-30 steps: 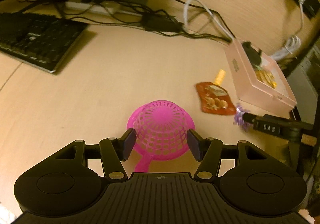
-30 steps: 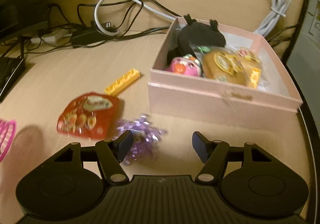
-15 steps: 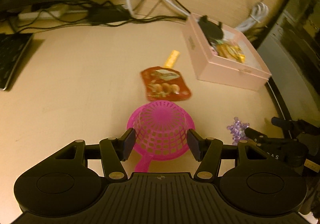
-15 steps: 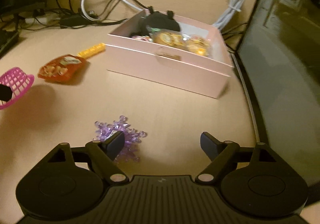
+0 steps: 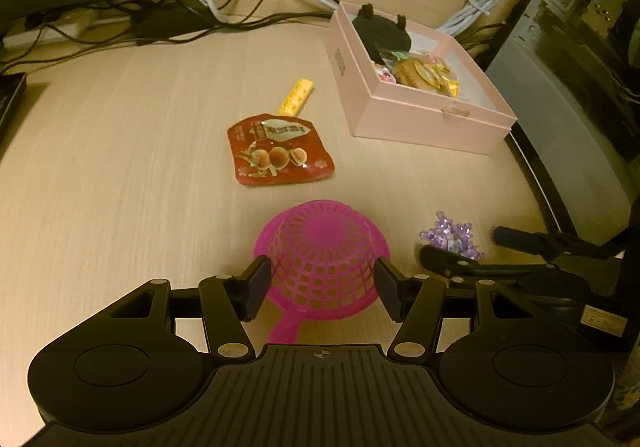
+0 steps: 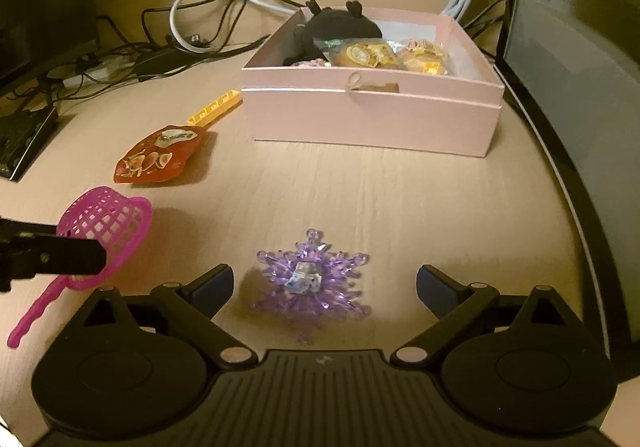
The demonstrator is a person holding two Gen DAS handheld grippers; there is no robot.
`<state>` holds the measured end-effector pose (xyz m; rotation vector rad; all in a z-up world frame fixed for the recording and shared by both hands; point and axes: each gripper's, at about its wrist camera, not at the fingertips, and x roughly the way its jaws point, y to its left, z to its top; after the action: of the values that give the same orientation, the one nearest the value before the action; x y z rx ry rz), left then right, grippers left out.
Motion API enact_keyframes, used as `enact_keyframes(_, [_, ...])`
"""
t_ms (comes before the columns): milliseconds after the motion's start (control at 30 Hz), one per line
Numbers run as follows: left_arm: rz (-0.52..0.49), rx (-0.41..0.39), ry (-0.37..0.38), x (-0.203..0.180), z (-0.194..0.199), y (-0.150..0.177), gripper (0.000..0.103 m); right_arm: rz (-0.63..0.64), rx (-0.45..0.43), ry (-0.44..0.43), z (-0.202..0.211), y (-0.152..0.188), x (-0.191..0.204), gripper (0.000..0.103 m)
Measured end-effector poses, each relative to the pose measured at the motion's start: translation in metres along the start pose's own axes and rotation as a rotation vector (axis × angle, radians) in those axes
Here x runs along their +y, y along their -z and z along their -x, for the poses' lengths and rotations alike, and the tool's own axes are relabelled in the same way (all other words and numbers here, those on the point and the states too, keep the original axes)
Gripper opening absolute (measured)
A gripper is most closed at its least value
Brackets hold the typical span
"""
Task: Organize objects
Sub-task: 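Grasp the purple snowflake ornament with the right tool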
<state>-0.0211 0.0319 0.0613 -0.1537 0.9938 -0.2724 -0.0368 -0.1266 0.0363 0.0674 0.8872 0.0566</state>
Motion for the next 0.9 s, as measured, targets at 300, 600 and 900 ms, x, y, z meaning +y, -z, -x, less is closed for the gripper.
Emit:
enact_keyframes(300, [0.028, 0.001, -0.01, 0.006, 0.003, 0.006, 0.062, 0.059, 0.001, -0.048, -0.01, -0.008, 0.01, 0.099])
enact_keyframes(600, [0.045, -0.01, -0.018, 0.009, 0.007, 0.009, 0.062, 0.125, 0.012, -0.122, -0.002, -0.002, 0.02, 0.098])
enact_keyframes(900, [0.02, -0.027, -0.013, -0.001, 0.012, 0.009, 0.062, 0.161, -0.036, 0.056, 0.02, 0.009, -0.019, 0.099])
